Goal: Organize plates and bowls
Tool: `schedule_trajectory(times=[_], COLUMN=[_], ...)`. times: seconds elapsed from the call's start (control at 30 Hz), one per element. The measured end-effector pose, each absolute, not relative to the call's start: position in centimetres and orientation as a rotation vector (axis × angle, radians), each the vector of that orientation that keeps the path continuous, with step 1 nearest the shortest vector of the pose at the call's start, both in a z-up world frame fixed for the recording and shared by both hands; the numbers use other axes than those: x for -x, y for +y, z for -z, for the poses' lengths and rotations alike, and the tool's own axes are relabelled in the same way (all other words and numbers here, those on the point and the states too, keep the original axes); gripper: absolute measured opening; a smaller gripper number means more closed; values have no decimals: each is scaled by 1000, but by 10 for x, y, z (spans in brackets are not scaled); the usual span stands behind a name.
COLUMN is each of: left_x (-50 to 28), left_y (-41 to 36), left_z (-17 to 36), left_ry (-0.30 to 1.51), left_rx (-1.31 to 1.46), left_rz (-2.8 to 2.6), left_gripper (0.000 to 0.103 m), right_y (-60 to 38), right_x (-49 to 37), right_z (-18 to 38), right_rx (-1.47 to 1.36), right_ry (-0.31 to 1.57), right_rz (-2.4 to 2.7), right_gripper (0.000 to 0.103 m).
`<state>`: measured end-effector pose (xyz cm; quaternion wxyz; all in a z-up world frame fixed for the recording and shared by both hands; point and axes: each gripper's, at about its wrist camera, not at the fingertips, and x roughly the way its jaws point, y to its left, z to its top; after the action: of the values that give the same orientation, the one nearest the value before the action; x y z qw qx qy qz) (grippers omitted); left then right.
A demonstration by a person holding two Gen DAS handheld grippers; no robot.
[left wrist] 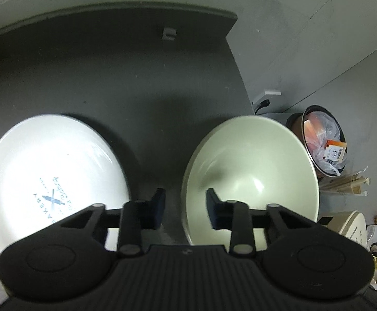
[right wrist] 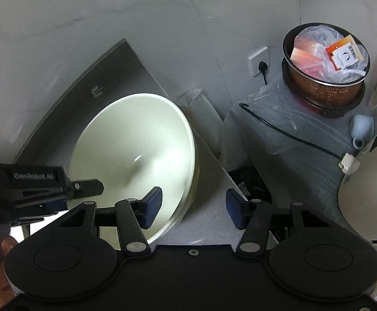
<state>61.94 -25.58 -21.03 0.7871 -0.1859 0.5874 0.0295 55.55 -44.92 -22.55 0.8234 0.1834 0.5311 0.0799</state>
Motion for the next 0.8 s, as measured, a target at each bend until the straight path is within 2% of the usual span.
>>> schedule_trajectory(times=[0.07, 0.1, 0.2, 0.5, 0.8], left_x=[-622, -622, -624, -619, -590], left_y=[-256, -256, -259, -260, -240], left_z=[216, 217, 217, 207, 162], left_ry=[1288, 1292, 1292, 1269, 1202], left_rx=[409, 400, 376, 372, 406], left_rz=[-71, -78, -65, -70, -48], left_gripper=[13, 9, 5, 5, 5], right_y=[-449, -449, -448, -448, -440], right_x=[-558, -560, -561, -550, -524], right_z=[228, 230, 233, 224, 179], right_rx=[-400, -407, -437, -422, -429], right_ry=[1135, 1142, 1148, 1102, 1018], right_rz=[-182, -184, -197, -222, -268], right_gripper=[35, 31, 21, 21, 21])
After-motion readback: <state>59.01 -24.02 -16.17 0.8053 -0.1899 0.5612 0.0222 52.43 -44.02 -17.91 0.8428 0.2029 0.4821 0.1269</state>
